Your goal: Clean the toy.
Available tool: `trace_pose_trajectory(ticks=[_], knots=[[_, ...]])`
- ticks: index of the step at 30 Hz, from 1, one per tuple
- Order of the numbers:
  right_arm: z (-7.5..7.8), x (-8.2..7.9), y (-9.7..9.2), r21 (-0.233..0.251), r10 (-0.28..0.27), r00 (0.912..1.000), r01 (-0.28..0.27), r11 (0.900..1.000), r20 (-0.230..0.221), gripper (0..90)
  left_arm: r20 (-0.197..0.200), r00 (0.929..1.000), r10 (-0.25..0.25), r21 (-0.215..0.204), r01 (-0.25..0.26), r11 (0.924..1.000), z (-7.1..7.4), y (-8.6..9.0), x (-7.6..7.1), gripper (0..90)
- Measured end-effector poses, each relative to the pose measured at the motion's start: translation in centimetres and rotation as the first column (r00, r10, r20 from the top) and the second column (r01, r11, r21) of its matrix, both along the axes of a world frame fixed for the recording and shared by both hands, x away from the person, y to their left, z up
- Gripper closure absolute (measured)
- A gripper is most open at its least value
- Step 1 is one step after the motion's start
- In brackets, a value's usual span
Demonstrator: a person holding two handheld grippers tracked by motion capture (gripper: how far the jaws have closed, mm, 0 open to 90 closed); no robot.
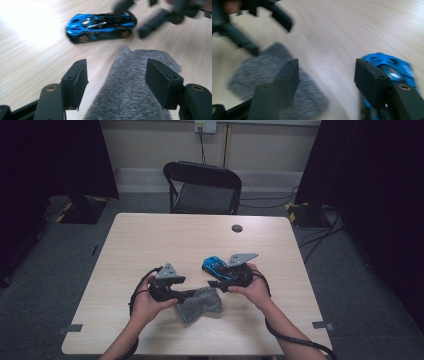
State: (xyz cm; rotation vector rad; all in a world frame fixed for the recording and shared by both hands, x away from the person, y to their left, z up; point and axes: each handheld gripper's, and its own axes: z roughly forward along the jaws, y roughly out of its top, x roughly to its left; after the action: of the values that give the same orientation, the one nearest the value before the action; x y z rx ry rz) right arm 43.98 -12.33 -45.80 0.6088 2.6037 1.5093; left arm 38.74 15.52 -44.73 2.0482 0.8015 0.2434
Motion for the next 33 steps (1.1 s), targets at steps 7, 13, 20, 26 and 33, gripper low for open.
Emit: trace_pose_trajectory(ticks=[7, 13, 20, 26, 33], knots=[[-0.4, -2.3, 2.0, 0.010, 0.119, 0.9924, -0.119, 0.9928, -0.028, 44.7, -0.009, 0.9990, 0.045, 0.006, -0.045, 0.9990, -0.3, 0.8, 0.1, 33.1], [-2.0, -3.2, 3.5, -0.073, 0.158, 0.9867, -0.160, 0.9844, -0.039, 45.4, -0.009, 0.9980, 0.062, 0.004, -0.062, 0.9981, -0.3, 1.3, 0.2, 33.1], [-3.6, -3.6, 4.2, -0.180, 0.125, 0.9916, -0.129, 0.9751, -0.033, 53.3, -0.005, 0.9963, 0.086, 0.006, -0.086, 0.9963, -0.5, 1.9, 0.4, 33.0], [-4.0, -3.9, 4.1, -0.180, 0.079, 0.9968, -0.079, 0.9804, -0.008, 70.7, 0.002, 0.9948, 0.102, 0.008, -0.102, 0.9948, -0.4, 2.2, 0.6, 33.2], [-4.0, -4.2, 3.9, -0.160, 0.023, 0.9991, -0.029, 0.9867, -0.035, 79.9, 0.005, 0.9956, 0.094, -0.002, -0.094, 0.9956, -0.2, 1.9, 1.1, 33.0]])
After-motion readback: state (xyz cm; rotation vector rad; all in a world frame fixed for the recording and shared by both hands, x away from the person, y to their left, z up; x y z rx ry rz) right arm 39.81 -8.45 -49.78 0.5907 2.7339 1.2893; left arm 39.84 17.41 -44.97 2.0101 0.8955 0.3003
